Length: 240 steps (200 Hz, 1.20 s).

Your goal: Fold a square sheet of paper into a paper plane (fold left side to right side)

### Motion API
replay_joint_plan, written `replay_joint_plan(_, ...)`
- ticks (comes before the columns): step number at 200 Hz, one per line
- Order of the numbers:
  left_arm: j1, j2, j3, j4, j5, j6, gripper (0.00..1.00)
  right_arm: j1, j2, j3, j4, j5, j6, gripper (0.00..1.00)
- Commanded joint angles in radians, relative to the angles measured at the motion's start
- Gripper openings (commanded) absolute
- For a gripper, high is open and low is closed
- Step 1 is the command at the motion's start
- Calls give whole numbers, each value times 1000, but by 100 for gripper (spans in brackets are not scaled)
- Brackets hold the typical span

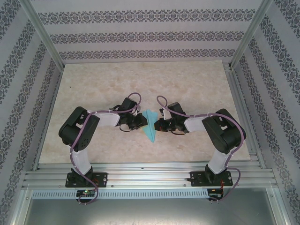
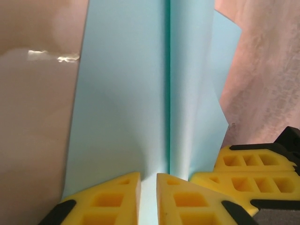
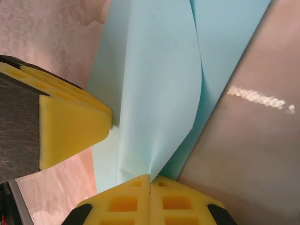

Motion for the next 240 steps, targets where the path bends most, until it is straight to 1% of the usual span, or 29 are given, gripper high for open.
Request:
replay_joint_plan(1, 18, -72, 64, -132, -40, 63, 22, -3, 48, -3, -57, 29, -20, 1)
replay_joint_plan(13, 26, -94, 93, -167, -41, 78, 23, -3, 52, -3, -61, 29, -23, 1)
replay_joint_plan(31, 26, -100, 130, -188, -18, 89, 22, -1, 53, -3, -66, 31, -24, 1)
replay_joint_plan(56, 6, -68, 140, -123, 40, 60, 17, -2, 51, -3, -66, 31, -27, 1)
replay_joint_plan(69, -7, -36, 149, -99, 51, 45, 13, 1, 54, -1, -67, 31, -26, 1)
replay_joint_plan(86, -19, 5, 158, -62, 63, 26, 10, 5, 56, 4, -74, 32, -30, 1)
replay_joint_plan(127, -24, 68, 184, -36, 61, 8, 10, 12, 62, 16, -89, 41, -38, 2)
replay_joint_plan(240, -57, 118, 193, -19, 60, -5, 10, 23, 71, 40, -121, 49, -50, 2)
